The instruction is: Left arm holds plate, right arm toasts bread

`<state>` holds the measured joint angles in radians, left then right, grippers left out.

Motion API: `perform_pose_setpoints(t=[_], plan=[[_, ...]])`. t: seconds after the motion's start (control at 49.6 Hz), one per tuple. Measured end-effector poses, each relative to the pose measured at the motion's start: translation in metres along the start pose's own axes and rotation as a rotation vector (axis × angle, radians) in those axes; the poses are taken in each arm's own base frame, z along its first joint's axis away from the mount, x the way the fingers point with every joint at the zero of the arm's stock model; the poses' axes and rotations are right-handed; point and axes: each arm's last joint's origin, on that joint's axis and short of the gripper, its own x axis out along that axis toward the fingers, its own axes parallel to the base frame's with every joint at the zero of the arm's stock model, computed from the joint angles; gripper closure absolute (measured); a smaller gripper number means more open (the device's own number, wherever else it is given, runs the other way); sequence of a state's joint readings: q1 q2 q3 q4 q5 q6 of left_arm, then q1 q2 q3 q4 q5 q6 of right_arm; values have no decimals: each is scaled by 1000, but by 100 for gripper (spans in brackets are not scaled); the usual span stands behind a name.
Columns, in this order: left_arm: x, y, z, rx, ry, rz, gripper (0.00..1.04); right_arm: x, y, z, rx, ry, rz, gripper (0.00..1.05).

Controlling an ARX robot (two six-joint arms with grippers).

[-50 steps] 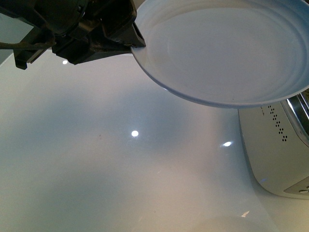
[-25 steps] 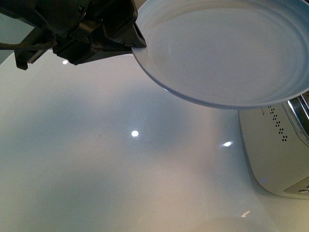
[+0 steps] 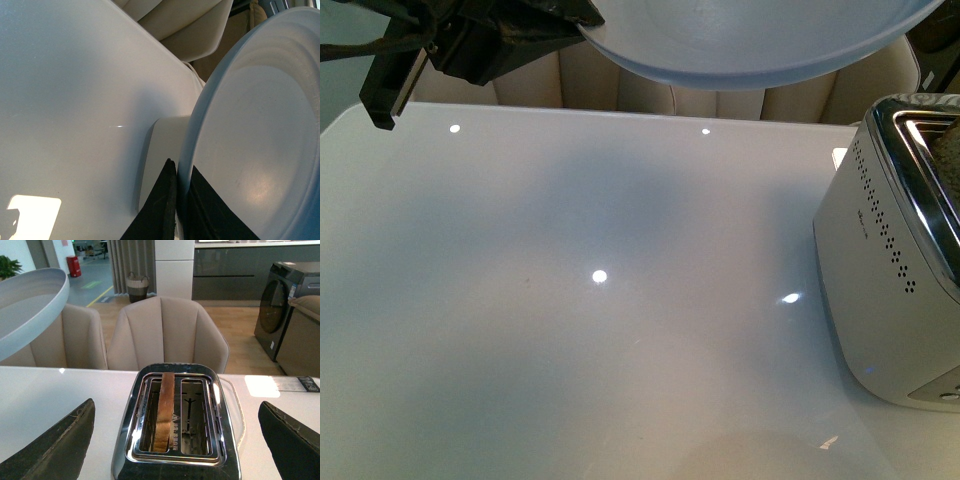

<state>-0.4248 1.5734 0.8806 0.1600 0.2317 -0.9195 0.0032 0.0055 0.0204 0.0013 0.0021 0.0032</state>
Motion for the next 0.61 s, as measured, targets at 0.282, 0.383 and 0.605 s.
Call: perform_pose_setpoints(t=[0.282,0.383,0.605], plan=[[-3,32,36,-3,-18,54,102,0,0,0,0,0,0,9],[-7,66,56,6,-52,120,102,0,0,0,0,0,0,9],[-17,159,66,1,-40,279,102,0,0,0,0,0,0,9]])
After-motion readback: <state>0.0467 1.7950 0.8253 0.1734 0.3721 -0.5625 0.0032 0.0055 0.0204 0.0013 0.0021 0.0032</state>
